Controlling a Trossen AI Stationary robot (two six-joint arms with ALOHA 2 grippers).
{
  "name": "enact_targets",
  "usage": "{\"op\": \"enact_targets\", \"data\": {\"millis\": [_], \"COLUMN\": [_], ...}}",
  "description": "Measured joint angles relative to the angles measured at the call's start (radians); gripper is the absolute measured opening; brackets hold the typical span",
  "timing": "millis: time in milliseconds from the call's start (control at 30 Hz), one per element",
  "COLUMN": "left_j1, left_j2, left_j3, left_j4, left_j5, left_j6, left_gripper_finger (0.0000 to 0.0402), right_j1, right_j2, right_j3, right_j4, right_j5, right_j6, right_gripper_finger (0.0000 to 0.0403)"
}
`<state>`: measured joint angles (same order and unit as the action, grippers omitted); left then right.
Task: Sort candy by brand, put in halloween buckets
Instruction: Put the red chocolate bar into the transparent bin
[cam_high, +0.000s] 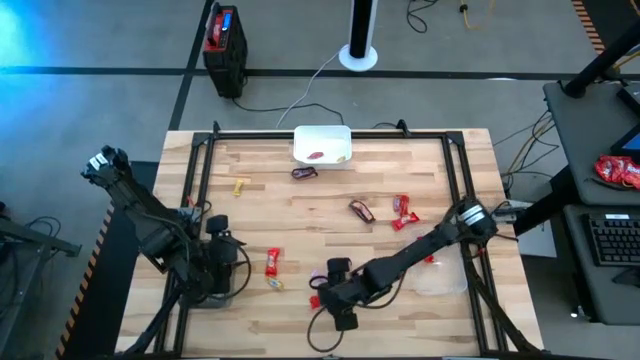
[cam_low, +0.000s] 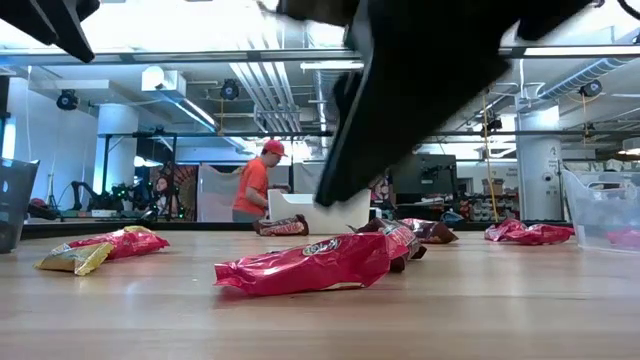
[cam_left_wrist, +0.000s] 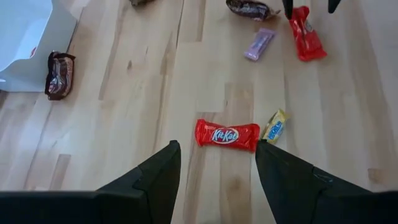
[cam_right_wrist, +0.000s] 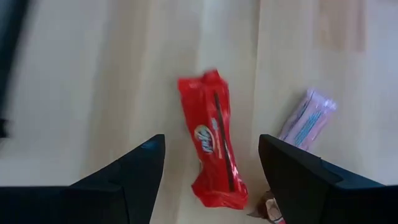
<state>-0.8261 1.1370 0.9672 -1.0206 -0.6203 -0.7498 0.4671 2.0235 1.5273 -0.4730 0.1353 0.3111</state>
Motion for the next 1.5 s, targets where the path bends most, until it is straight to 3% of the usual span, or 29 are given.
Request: {"op": "enact_targets", "data": {"millis": [200,433,1000,1367,1500], "left_j1": [-0.002,-0.002,-0.002,-0.002,-0.002], "left_j2": [0.040,0.081,0.135,0.135,0.135], "left_j3": [0.000,-0.001,-0.001,-0.001,-0.001], "left_j4": [0.002,0.008,0.012,0.027,0.034], "left_j5": [-0.001,-0.001,-0.003,-0.025,-0.025], "left_j6": [0.010,0.013,0.009,0.008,0.008], "left_gripper_finger": [0.0190,0.0190,0.0191,0.0191,0.0191], "right_j1": [0.000,0.000,0.000,0.000,-0.003], "right_j2": [0.102,0.127,0.124,0.041,-0.035], "right_j3": [0.095,0.130,0.138,0.137,0.137], "right_j4": [-0.130,-0.133,-0.139,-0.165,-0.272], "right_j5": [-0.003,-0.005,-0.025,-0.033,-0.030], "right_j6": [0.030,0.037,0.002,0.004,0.065], "right_gripper_finger": [0.0245,0.0211,0.0023,0.0023,0.0023]}}
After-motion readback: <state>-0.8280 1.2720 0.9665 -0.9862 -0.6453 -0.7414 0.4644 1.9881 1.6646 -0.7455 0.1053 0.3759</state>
